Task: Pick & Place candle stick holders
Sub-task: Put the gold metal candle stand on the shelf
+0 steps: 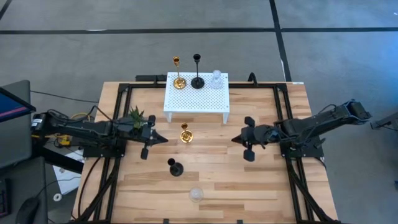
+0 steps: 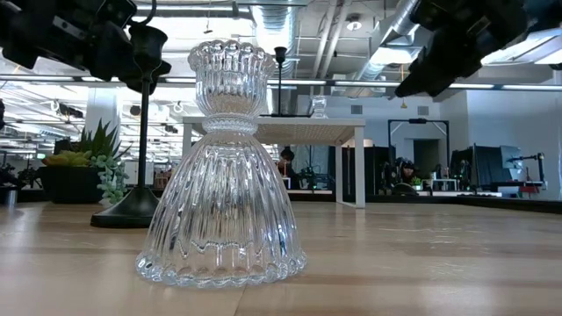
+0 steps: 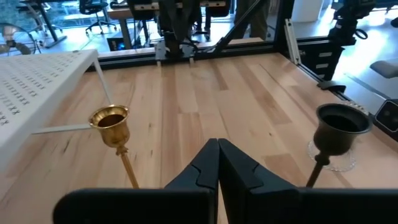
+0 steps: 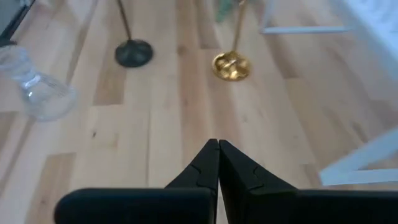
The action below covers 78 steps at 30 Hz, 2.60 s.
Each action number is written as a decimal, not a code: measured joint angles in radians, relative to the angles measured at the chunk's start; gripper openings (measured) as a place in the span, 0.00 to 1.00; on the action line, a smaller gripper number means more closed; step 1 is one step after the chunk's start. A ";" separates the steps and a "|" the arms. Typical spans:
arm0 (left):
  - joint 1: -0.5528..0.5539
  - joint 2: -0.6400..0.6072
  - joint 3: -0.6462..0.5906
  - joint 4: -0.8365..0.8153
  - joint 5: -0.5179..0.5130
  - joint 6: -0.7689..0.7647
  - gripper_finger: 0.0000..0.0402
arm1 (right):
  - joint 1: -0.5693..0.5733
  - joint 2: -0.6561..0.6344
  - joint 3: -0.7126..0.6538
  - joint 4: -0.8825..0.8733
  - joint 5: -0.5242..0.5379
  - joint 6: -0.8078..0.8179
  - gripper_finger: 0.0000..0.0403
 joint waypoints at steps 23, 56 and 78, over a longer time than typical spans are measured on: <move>-0.075 0.023 -0.237 0.274 -0.187 -0.054 0.01 | 0.034 0.219 0.000 0.266 -0.056 -0.078 0.00; 0.051 0.663 -0.062 0.598 -0.240 -0.022 0.01 | -0.001 0.218 0.000 0.268 -0.056 -0.132 0.00; 0.097 0.882 -0.060 0.825 -0.236 -0.053 0.02 | -0.002 0.218 0.000 0.249 -0.056 -0.133 0.00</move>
